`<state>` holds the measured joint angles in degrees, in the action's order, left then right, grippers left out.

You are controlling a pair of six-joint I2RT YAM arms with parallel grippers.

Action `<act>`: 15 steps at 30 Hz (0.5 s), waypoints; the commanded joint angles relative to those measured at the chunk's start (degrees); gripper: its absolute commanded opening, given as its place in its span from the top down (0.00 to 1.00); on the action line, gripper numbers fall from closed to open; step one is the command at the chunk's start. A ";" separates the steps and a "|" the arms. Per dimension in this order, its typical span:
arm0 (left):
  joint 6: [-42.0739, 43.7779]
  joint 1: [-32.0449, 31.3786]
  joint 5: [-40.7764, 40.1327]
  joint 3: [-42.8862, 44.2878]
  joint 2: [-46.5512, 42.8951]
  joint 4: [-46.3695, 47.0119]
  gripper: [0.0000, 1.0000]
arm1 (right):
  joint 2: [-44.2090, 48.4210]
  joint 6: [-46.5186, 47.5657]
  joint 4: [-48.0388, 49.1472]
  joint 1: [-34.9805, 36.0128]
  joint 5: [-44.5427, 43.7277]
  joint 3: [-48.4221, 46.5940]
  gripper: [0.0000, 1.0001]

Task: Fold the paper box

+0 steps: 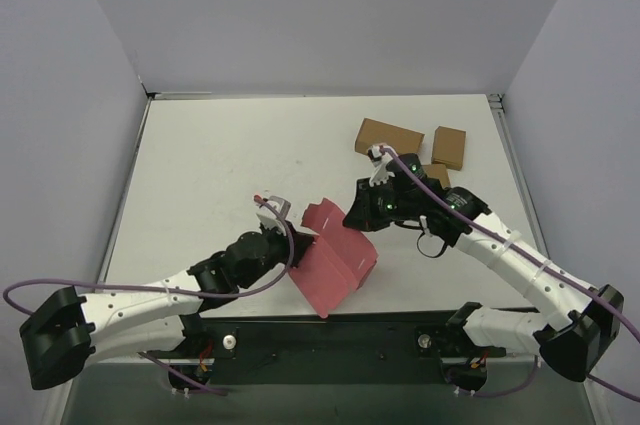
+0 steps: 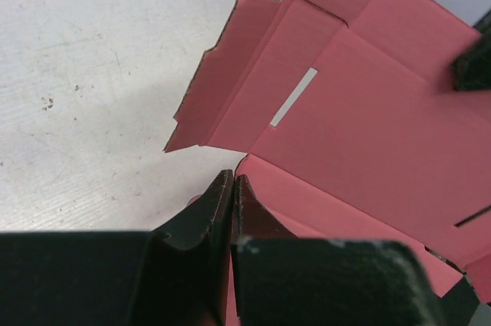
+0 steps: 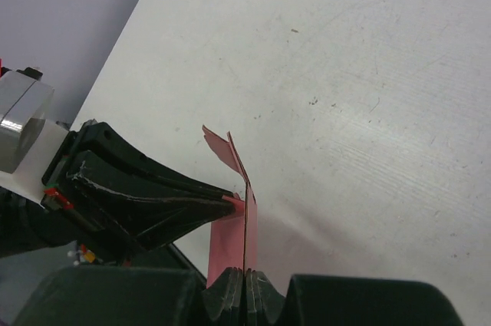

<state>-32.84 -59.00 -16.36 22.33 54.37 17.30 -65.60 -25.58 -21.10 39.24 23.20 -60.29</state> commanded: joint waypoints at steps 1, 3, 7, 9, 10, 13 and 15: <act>-3.90 -1.99 -8.59 1.67 3.98 6.69 1.00 | -0.66 -0.26 6.68 5.66 -11.94 3.41 1.00; -2.41 -2.34 -8.78 1.58 6.44 8.70 1.00 | -1.63 0.97 8.61 7.59 -16.06 4.74 1.00; -0.39 -2.69 -7.99 0.53 10.31 11.96 1.00 | -4.09 6.06 12.83 10.85 -20.12 9.56 1.00; -0.38 -2.61 -7.55 -0.35 11.54 13.72 1.00 | -5.93 7.73 14.41 12.25 -21.79 10.54 1.00; -0.38 -2.70 -7.63 -0.62 12.77 14.07 1.00 | -6.55 8.52 14.86 13.83 -23.01 11.33 1.00; -0.73 -2.70 -7.55 -1.58 15.49 16.18 1.00 | -8.57 11.25 16.44 17.43 -28.54 12.21 1.00; -1.08 -2.78 -7.20 -2.28 17.08 17.85 1.00 | -9.80 12.22 17.75 18.76 -29.96 13.00 1.00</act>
<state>-32.77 -61.10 -23.81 19.44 70.02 22.28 -73.21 -17.61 -6.48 55.09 0.64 -49.04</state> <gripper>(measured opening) 0.096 0.045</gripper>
